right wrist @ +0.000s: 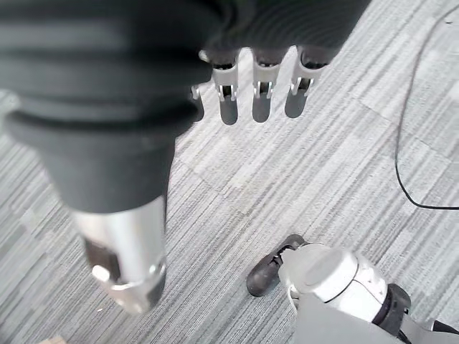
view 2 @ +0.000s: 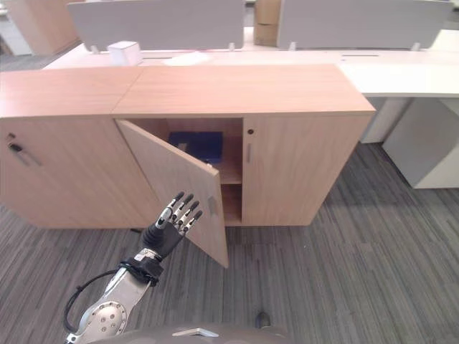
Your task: Put the empty folder in the office cabinet
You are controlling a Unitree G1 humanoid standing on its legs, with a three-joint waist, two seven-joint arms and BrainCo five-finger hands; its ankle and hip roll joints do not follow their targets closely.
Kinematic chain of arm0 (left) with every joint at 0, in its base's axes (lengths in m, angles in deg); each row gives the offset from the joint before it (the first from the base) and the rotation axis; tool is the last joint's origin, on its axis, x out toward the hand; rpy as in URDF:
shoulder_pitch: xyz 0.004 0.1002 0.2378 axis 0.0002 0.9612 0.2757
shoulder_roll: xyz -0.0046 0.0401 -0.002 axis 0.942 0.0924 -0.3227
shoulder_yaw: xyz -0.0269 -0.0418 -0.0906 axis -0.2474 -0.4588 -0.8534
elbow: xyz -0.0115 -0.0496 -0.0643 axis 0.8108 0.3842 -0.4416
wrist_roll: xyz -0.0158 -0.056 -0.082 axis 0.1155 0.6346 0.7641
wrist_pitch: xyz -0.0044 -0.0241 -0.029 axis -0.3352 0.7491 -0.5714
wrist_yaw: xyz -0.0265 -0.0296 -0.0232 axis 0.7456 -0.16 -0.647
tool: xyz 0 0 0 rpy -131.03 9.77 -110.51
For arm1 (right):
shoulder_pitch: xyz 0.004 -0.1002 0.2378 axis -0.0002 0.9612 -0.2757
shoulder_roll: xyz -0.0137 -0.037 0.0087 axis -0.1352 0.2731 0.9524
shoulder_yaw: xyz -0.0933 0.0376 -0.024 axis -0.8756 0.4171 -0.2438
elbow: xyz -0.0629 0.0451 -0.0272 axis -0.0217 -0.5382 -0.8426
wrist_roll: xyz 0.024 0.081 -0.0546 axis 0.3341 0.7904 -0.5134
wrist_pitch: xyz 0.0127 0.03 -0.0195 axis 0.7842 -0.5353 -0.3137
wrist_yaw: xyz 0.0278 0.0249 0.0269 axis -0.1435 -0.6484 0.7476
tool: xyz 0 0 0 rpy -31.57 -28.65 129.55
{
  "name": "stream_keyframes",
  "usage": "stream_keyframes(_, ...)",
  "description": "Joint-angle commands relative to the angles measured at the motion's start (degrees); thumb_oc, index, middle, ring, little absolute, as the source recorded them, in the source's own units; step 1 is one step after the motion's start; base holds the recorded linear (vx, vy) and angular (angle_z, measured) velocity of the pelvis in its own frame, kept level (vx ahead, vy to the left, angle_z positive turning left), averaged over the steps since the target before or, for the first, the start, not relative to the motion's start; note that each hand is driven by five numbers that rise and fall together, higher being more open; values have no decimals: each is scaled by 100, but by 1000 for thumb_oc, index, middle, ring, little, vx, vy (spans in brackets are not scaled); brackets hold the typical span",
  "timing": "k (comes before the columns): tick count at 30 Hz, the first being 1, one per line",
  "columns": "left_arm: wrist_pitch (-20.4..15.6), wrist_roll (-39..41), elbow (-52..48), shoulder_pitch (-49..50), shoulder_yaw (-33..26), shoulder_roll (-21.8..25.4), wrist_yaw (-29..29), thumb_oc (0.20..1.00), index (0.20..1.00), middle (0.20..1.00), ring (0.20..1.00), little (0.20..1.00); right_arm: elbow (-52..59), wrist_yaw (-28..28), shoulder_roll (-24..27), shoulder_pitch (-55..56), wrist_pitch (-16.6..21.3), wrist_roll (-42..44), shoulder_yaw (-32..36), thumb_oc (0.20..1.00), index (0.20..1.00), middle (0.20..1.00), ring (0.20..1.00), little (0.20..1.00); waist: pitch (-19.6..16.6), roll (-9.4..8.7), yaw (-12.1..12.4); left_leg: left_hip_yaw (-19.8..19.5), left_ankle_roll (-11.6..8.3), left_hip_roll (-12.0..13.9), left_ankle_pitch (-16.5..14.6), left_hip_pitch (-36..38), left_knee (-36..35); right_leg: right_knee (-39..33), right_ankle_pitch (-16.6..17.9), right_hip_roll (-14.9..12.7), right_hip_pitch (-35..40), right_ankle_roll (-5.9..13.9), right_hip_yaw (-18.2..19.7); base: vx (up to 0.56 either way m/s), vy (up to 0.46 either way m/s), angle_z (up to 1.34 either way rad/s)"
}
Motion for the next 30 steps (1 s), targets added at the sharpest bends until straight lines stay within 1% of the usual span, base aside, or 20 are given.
stream_keyframes(1,-127,11,115,-137,-258,-165,58,1000,1000,1000,1000,1000,-284,-202,11,-259,46,240,-173,1000,1000,1000,1000,1000,134,-7,-71,-275,56,1,-632,303,11,18,-32,-203,99,253,-222,0,0,0)
stream_keyframes(2,-130,8,122,-140,-257,-168,55,1000,1000,1000,1000,1000,-283,-203,11,-259,46,240,-174,1000,1000,1000,1000,1000,133,-6,-73,-276,56,1,-633,303,11,18,-33,-203,99,253,-223,0,0,0)
stream_keyframes(4,-97,-362,835,6,-423,-234,254,1000,1000,1000,1000,1000,-263,-294,-4,-269,66,180,-178,1000,1000,1000,1000,1000,119,-6,-67,-279,61,1,-632,305,11,18,-48,-202,101,253,-200,7,4,-2)
stream_keyframes(5,-101,-367,848,-1,-424,-240,248,1000,1000,1000,1000,1000,-261,-296,-3,-270,66,181,-180,1000,1000,1000,1000,1000,120,-4,-69,-278,61,1,-633,305,11,18,-49,-202,101,253,-200,0,0,0)
stream_keyframes(7,-95,-901,1469,71,-616,-231,399,1000,1000,1000,1000,1000,-227,-327,-13,-290,71,129,-174,1000,1000,1000,1000,1000,113,11,-65,-277,64,-2,-629,309,11,18,-50,-205,106,255,-196,5,14,-2)
stream_keyframes(8,-61,-1233,1942,125,-788,-268,488,1000,1000,1000,1000,1000,-205,-351,-2,-305,78,94,-159,1000,1000,1000,1000,1000,99,15,-59,-268,68,-7,-626,307,11,18,-49,-208,103,254,-196,9,40,-6)
stream_keyframes(9,-42,-1832,2633,94,-983,-286,584,1000,1000,1000,1000,1000,-182,-385,3,-321,71,65,-125,1000,1000,1000,1000,1000,81,24,-60,-264,77,-9,-622,305,11,18,-44,-213,98,256,-196,7,47,-4)
stream_keyframes(10,-52,-2125,3021,65,-1100,-324,684,1000,1000,1000,1000,1000,-156,-412,8,-339,76,46,-103,1000,1000,1000,1000,1000,74,32,-58,-267,82,-15,-613,295,11,18,-37,-216,90,257,-202,0,47,-2)
stream_keyframes(12,-107,-3064,3924,-60,-1304,-362,855,1000,1000,1000,1000,1000,-115,-465,11,-368,81,12,-93,1000,1000,1000,1000,1000,60,39,-52,-265,91,-30,-597,273,11,18,-23,-222,78,257,-208,-9,40,0)
stream_keyframes(13,-182,-3545,4403,-140,-1417,-368,1000,1000,1000,1000,1000,1000,-81,-501,-14,-386,91,-5,-115,1000,1000,1000,1000,1000,51,33,-46,-274,96,-38,-592,259,11,18,-13,-226,68,256,-201,0,0,0)
stream_keyframes(14,-182,-3545,4403,-140,-1417,-368,1000,1000,1000,1000,1000,1000,-81,-501,-14,-386,91,-5,-115,1000,1000,1000,1000,1000,51,33,-46,-274,96,-38,-592,259,11,18,-13,-226,68,256,-201,-18,28,3)
stream_keyframes(15,-396,-4136,5039,-289,-1555,-417,1245,1000,1000,1000,1000,1000,-55,-571,-64,-384,112,-15,-154,1000,1000,1000,1000,1000,41,14,-29,-281,102,-52,-583,233,11,18,0,-236,52,258,-211,0,0,0)
stream_keyframes(17,-467,-4665,5967,-451,-1711,-474,1578,1000,1000,1000,1000,1000,-62,-658,-128,-397,159,66,-162,1000,1000,1000,1000,1000,24,-10,15,-301,104,-69,-568,210,11,18,14,-246,41,255,-218,-31,31,3)
stream_keyframes(18,-479,-4766,6554,-573,-1757,-510,1659,1000,1000,1000,1000,1000,-74,-675,-146,-416,166,104,-169,1000,1000,1000,1000,1000,25,-20,21,-304,102,-75,-561,199,11,18,16,-249,34,252,-223,-22,17,7)
stream_keyframes(19,-498,-4766,6586,-597,-1757,-513,1658,1000,1000,1000,1000,1000,-74,-675,-146,-423,166,105,-168,1000,1000,1000,1000,1000,30,-19,19,-306,102,-75,-561,198,11,18,16,-249,34,252,-225,-30,23,10)
stream_keyframes(20,-438,-4831,7635,-779,-1846,-606,1642,1000,1000,1000,1000,1000,-112,-708,-161,-480,212,131,-199,1000,1000,1000,1000,1000,29,-31,22,-303,108,-89,-551,185,11,18,27,-254,25,252,-226,-28,27,5)
stream_keyframes(22,-385,-4974,8394,-902,-1978,-630,1665,1000,1000,1000,1000,1000,-145,-731,-184,-541,233,73,-234,1000,1000,1000,1000,1000,34,-40,14,-299,113,-95,-552,183,11,18,45,-262,11,251,-213,-35,32,-2)
stream_keyframes(24,-345,-5037,8663,-937,-2073,-617,1654,1000,1000,1000,1000,1000,-137,-736,-207,-559,246,47,-249,1000,1000,1000,1000,1000,35,-43,6,-295,119,-104,-553,176,11,18,52,-265,-4,252,-206,-11,9,-2)
stream_keyframes(27,-141,-5158,9319,-903,-2367,-597,1641,1000,1000,1000,1000,1000,-160,-715,-270,-613,232,-30,-281,1000,1000,1000,1000,1000,22,-37,12,-278,133,-123,-547,165,11,18,76,-270,-30,252,-194,-8,10,0)
stream_keyframes(30,-11,-5321,9703,-840,-2458,-615,1572,1000,1000,1000,1000,1000,-178,-681,-357,-703,199,-81,-349,1000,1000,1000,1000,1000,11,-23,29,-253,142,-132,-529,157,11,24,96,-275,-46,250,-177,-6,10,-1)
